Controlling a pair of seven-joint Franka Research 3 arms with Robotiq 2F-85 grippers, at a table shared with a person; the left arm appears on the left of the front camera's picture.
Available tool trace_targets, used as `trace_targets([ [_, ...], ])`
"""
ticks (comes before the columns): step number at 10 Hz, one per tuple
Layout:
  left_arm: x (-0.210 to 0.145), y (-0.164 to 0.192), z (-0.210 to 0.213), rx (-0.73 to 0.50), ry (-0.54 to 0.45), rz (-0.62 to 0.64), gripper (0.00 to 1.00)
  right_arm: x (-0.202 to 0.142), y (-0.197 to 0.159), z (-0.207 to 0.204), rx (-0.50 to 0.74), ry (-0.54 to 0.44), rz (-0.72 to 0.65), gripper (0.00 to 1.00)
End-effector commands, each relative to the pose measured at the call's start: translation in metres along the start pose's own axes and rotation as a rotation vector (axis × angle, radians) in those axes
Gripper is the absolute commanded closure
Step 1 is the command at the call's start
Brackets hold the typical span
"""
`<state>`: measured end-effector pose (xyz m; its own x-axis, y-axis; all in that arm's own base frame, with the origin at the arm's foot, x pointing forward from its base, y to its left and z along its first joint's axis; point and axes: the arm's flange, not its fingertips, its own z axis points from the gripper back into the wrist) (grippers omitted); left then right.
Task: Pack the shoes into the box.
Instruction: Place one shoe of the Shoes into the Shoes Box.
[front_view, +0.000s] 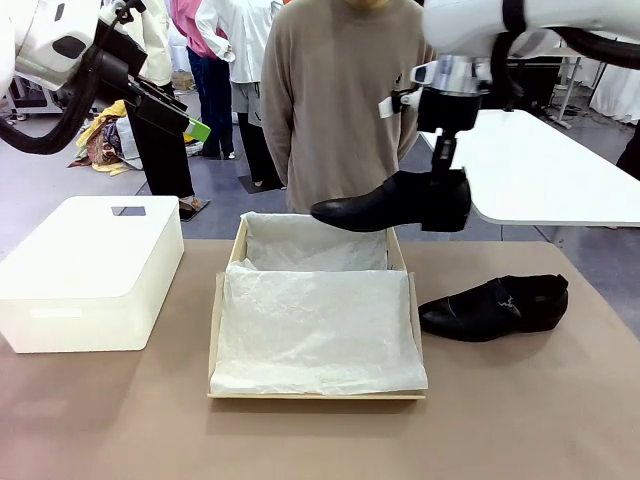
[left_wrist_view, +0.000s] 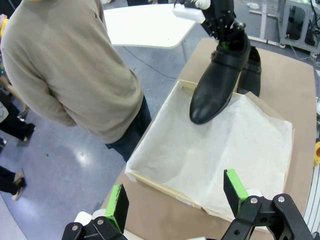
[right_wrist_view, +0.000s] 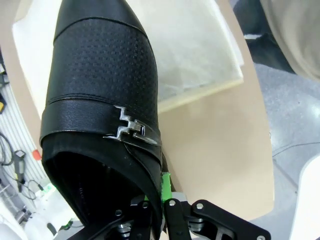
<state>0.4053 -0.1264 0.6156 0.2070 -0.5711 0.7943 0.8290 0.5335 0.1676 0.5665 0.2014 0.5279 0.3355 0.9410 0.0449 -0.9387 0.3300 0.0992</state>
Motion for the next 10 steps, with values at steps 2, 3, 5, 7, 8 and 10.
trace_targets([
  [2, -0.002, 0.003, -0.001, -0.015, -0.018, -0.013, 0.00, 0.051, 0.001, -0.003, 0.004, 0.017, -0.010, 1.00],
  [3, -0.002, 0.003, -0.001, -0.015, -0.018, -0.013, 0.00, 0.063, 0.003, -0.008, 0.012, 0.008, -0.013, 1.00],
  [5, -0.002, 0.003, -0.001, -0.015, -0.018, -0.013, 0.00, 0.082, 0.002, -0.022, 0.009, -0.010, -0.020, 1.00],
  [7, -0.002, 0.003, -0.001, -0.015, -0.018, -0.013, 0.00, 0.092, -0.001, -0.036, 0.008, -0.018, -0.037, 1.00],
  [8, -0.002, 0.003, -0.001, -0.015, -0.018, -0.013, 0.00, 0.095, -0.002, -0.043, 0.002, -0.023, -0.039, 1.00],
  [10, -0.002, 0.003, -0.001, -0.015, -0.018, -0.013, 0.00, 0.094, -0.003, -0.060, 0.009, -0.042, -0.036, 1.00],
])
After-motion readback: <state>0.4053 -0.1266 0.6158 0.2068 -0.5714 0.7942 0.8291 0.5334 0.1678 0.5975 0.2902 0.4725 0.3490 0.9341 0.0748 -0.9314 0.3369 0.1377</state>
